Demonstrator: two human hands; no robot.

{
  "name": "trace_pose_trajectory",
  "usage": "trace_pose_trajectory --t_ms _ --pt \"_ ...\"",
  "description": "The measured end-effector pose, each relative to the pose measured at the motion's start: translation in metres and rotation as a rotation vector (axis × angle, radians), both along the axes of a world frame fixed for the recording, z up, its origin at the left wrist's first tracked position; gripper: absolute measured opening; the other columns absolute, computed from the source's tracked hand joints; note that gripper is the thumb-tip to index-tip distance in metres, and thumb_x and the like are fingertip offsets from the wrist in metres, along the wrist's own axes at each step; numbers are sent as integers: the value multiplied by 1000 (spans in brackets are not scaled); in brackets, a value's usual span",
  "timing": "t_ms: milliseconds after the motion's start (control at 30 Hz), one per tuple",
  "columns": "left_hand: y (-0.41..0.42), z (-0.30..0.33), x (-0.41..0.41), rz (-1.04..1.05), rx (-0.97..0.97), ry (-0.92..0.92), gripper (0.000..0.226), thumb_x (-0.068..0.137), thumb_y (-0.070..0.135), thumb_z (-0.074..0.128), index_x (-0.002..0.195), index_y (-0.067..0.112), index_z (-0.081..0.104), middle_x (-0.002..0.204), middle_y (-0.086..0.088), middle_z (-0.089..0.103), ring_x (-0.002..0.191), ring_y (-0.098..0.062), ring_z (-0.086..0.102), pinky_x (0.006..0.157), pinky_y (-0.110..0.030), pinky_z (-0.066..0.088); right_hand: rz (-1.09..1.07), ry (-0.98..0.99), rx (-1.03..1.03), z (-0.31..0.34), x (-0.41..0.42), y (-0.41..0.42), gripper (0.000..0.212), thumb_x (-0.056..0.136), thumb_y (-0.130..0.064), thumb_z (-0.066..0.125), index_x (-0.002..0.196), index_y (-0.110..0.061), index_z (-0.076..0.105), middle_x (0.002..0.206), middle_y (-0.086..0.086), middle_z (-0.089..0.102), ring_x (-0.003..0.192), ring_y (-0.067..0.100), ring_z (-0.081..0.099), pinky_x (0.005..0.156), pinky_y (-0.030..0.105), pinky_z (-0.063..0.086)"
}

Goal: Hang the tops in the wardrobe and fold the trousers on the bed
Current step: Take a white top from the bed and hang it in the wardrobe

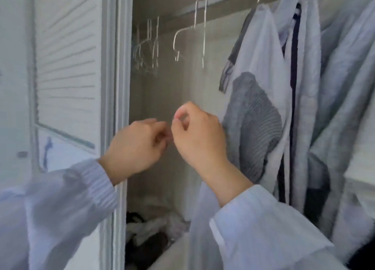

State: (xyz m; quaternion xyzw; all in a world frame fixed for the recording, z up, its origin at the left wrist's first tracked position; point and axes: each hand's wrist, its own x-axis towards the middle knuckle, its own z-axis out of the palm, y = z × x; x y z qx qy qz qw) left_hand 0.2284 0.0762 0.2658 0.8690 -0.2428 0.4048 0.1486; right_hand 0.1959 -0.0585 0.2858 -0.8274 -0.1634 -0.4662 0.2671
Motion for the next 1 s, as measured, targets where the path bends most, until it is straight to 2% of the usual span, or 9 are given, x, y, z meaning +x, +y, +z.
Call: trace_pose_trajectory --t_ms 200,300,433,533,633,733,833,933,1000 --pt "86 -115 -174 360 -156 48 30 80 40 39 86 27 65 77 14 57 65 -7 60 59 -32 52 441 -49 -56 -131 -107 79 7 82 -21 54 80 -18 60 61 -8 53 59 11 41 49 22 28" --pt "116 -176 -274 558 -168 176 28 85 38 42 87 26 66 78 10 62 63 -13 62 54 -33 51 600 104 -130 -193 -169 127 5 81 -22 56 77 -20 59 60 -8 55 54 12 43 43 17 24" --pt "152 -247 -405 911 -256 315 24 85 38 43 84 31 66 78 11 62 55 -13 61 45 -29 50 848 369 -198 -271 -260 193 6 82 -15 63 79 -20 61 64 -6 60 58 15 54 47 25 39" --pt "173 -281 -511 1175 -333 386 20 82 36 45 79 31 64 74 11 60 53 -13 60 40 -26 46 1043 542 -268 -309 -348 245 5 85 -17 61 80 -18 62 71 -4 63 66 17 57 55 27 42" --pt "186 -304 -619 1451 -429 460 26 83 39 39 81 31 64 75 10 61 59 -15 63 44 -25 45 1270 602 -346 -325 -443 290 6 86 -16 58 82 -15 63 75 0 65 72 22 59 58 27 40" --pt "192 -318 -718 1653 -520 549 35 85 44 33 94 31 65 91 8 64 79 -17 65 61 -32 52 1465 645 -431 -335 -539 330 8 87 -16 57 89 -13 64 82 3 67 78 22 59 62 25 35" --pt "197 -334 -812 1818 -623 543 23 92 37 47 110 31 60 109 10 59 97 -16 61 76 -33 51 1609 645 -503 -351 -635 365 9 88 -15 55 89 -12 63 84 6 66 80 25 59 63 25 34" --pt "205 -354 -891 1942 -697 551 26 93 36 49 117 30 57 114 8 55 101 -15 58 76 -29 46 1714 690 -640 -377 -723 391 11 88 -15 52 93 -11 61 89 6 64 86 24 57 69 30 43" --pt "215 -372 -931 1993 -770 563 26 92 36 50 116 29 57 112 8 56 101 -15 58 76 -30 46 1764 740 -727 -396 -767 405 9 86 -14 54 92 -11 60 88 6 62 87 25 55 69 30 40"
